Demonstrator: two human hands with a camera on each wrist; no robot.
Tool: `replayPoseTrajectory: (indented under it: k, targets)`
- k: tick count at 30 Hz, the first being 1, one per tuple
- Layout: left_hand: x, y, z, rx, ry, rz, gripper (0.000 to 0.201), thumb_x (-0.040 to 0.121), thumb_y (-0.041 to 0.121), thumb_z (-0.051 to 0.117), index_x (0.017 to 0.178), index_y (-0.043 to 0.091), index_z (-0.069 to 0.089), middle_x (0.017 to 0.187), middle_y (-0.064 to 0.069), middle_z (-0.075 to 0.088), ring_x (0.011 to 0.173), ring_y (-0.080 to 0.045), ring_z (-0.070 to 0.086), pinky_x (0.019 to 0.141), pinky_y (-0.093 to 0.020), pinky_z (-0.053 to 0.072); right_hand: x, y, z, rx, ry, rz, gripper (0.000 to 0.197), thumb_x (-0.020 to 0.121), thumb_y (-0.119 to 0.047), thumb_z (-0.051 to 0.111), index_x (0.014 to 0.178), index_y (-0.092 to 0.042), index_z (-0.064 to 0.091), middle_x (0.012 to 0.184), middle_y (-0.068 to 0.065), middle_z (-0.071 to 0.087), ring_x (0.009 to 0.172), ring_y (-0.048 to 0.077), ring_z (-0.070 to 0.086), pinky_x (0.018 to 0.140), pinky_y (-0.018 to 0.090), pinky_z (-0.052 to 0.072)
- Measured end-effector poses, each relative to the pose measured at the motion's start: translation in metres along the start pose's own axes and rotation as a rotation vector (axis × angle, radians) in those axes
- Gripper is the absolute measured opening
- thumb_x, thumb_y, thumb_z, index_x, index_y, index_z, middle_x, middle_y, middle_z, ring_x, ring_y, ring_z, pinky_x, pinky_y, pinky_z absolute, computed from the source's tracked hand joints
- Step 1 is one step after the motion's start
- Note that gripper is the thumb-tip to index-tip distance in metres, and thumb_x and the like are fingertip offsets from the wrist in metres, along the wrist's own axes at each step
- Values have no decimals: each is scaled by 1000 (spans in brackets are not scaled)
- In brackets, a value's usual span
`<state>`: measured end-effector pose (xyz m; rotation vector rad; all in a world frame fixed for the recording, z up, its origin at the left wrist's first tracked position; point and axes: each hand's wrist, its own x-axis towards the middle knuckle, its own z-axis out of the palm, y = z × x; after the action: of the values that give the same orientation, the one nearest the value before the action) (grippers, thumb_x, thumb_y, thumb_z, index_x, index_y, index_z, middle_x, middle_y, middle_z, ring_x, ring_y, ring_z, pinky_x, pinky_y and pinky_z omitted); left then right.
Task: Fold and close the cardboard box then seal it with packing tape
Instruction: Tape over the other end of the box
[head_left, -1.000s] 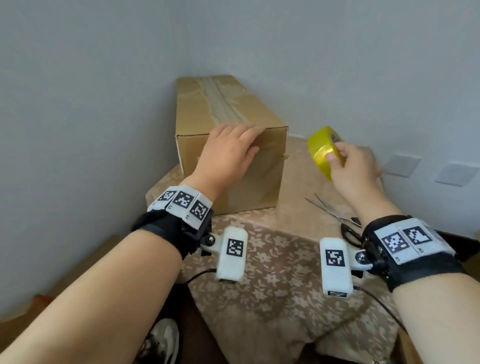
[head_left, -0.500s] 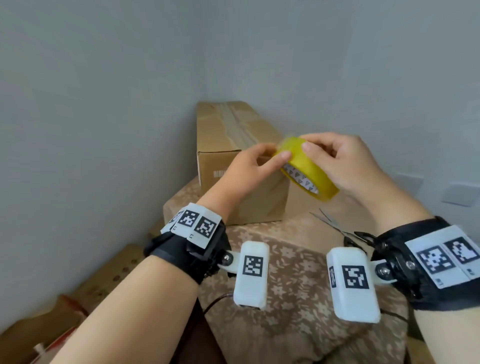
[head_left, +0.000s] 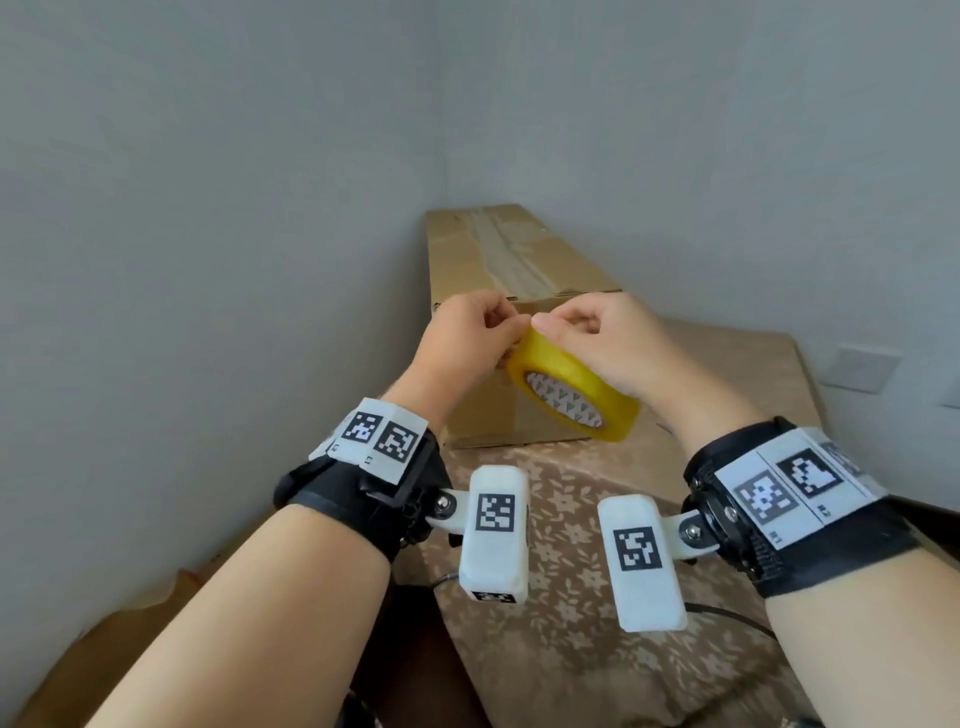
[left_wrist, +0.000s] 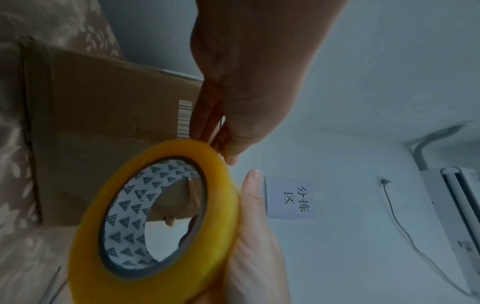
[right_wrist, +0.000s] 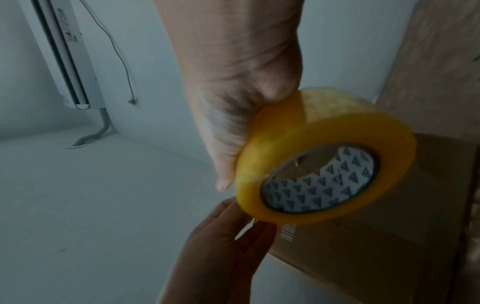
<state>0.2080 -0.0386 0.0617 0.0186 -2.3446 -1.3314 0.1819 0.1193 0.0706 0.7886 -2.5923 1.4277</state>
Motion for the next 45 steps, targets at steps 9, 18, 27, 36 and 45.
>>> replayPoseTrajectory:
  k: [9,18,27,36,45]
  targets:
    - [8,-17,-29,94,164,40,18,91,21,59,77,8,57,66,-4,58,64,-25,64,63,-42,59,5,-16,13,113,-64,93,19,88,-47,59,88,-30,66,85,-8,68,77,9,64,64,24,50]
    - [12,-24,-57,-172,310,-84,19,96,16,51,78,11,53,68,-6,62,55,-15,61,56,-27,57,32,-33,3,-300,-228,136,72,83,-63,55,107,4,65,101,24,68,89,40,66,83,49,52]
    - [12,-31,-69,-459,313,-234,17,91,16,61,79,5,57,62,-4,61,47,-6,58,53,-16,53,50,-69,-11,-503,-63,21,46,87,-45,58,74,-1,65,67,9,56,66,26,55,57,29,38]
    - [12,-25,-64,-460,436,-228,18,90,17,62,77,10,52,59,-2,60,50,-11,55,51,-16,51,68,-110,7,-1021,12,-105,40,91,-44,52,63,-17,43,65,0,47,57,18,43,51,24,32]
    - [14,-41,-77,-494,489,-251,20,93,18,57,76,13,47,65,-4,57,54,-13,57,58,-23,52,76,-96,-7,-1104,-81,-41,56,86,-66,47,64,-15,47,64,0,51,58,17,48,53,27,37]
